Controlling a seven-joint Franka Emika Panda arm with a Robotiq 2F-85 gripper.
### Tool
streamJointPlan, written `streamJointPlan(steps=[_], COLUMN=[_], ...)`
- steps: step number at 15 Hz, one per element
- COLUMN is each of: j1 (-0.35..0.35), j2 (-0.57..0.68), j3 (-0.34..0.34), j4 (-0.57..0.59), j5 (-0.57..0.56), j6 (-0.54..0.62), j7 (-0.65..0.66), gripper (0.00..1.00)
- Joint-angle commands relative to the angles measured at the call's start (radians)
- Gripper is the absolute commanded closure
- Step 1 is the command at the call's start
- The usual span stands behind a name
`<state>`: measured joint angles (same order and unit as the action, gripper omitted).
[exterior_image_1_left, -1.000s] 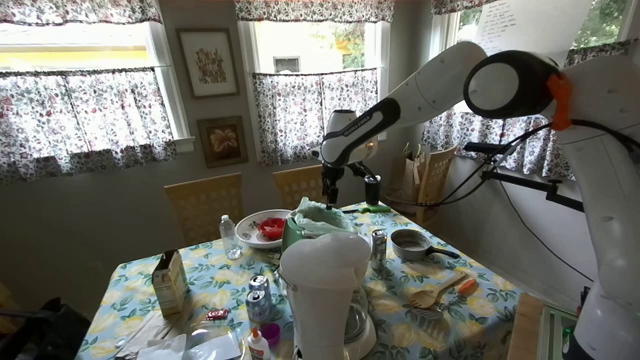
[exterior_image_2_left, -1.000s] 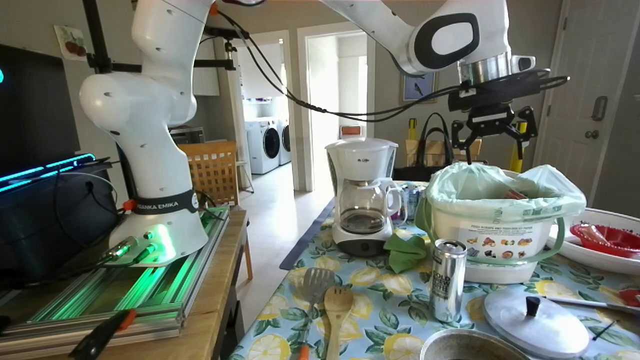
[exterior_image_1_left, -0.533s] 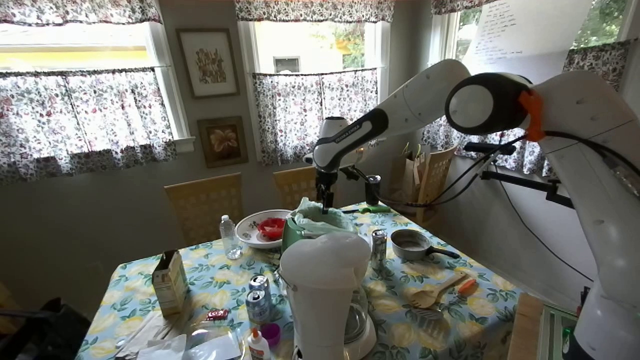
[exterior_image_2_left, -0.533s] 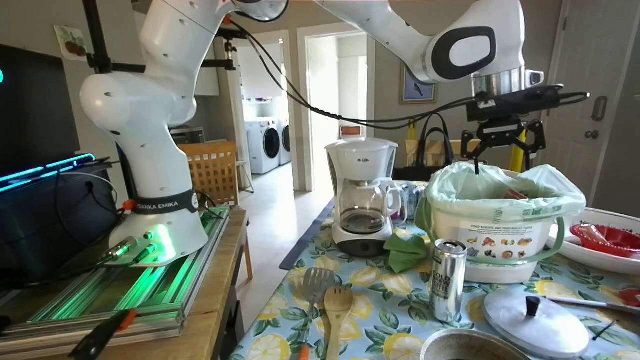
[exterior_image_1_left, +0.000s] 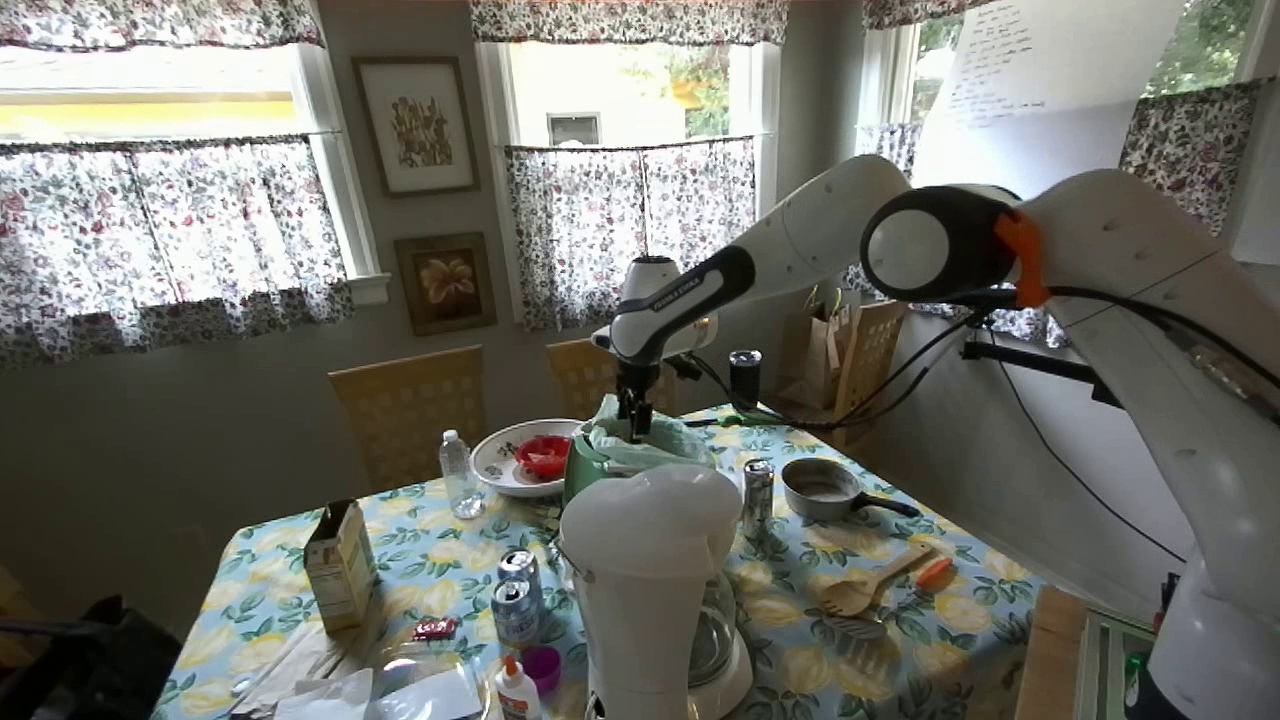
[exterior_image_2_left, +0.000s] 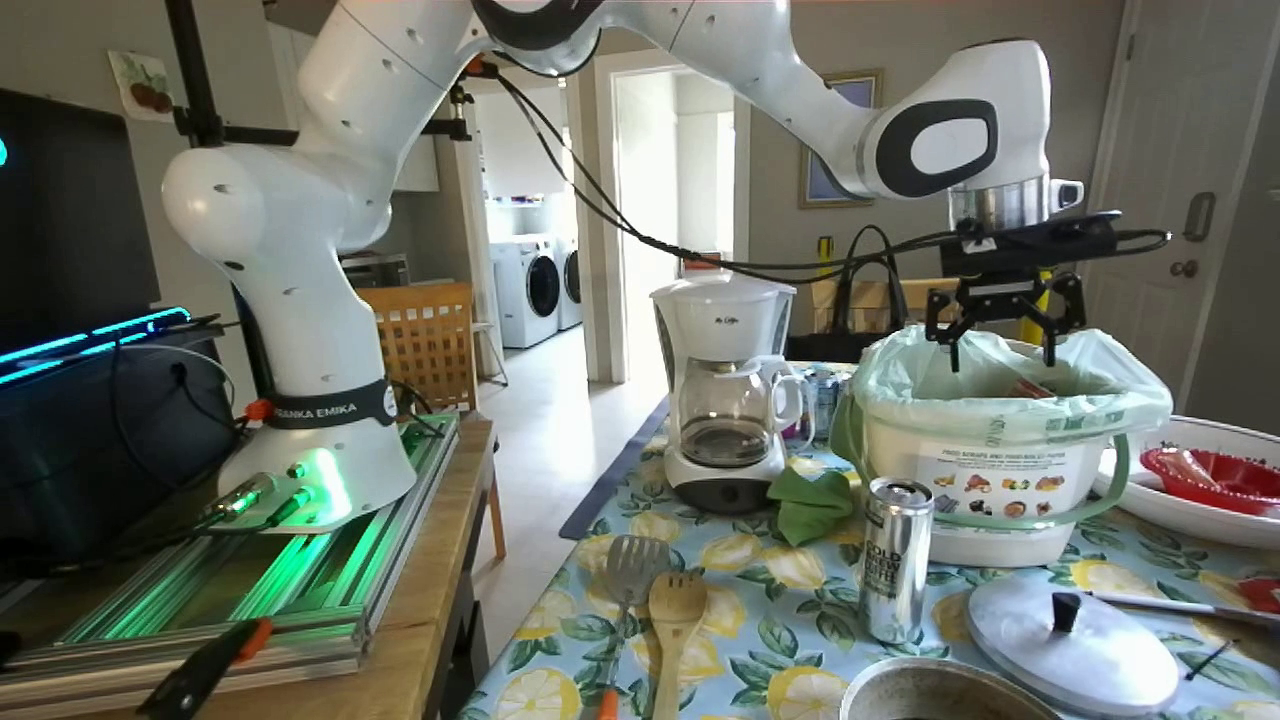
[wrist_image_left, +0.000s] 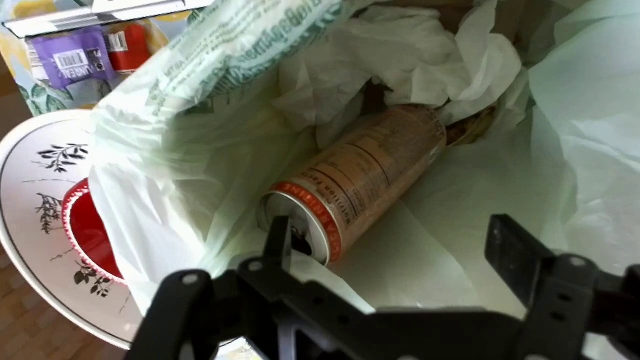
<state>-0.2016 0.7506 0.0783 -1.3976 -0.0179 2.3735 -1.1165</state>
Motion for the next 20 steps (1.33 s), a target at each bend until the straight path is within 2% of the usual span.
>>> streamJointPlan(steps=[1, 6, 7, 8, 15, 17, 20], j1=[0.011, 0.019, 0.02, 0.021, 0.017, 0.014, 0.015], j2=[0.062, 0.09, 0.095, 0.099, 0.086, 0.069, 0.046], j3=[0.004, 0.0, -0.001, -0.003, -0.001, 0.002, 0.0], j4=[0.084, 0.111, 0.116, 0.121, 0.109, 0.089, 0.057], j5=[-0.007, -0.017, -0.019, -0.022, -0.022, -0.02, -0.025], j6=[-0.017, -0.029, -0.031, -0.036, -0.044, -0.046, -0.052], j7=[-0.01, -0.016, -0.015, -0.014, -0.019, -0.026, -0.042], gripper=[0.0, 0.04, 0.12, 0.31, 0.81, 0.84, 0.8])
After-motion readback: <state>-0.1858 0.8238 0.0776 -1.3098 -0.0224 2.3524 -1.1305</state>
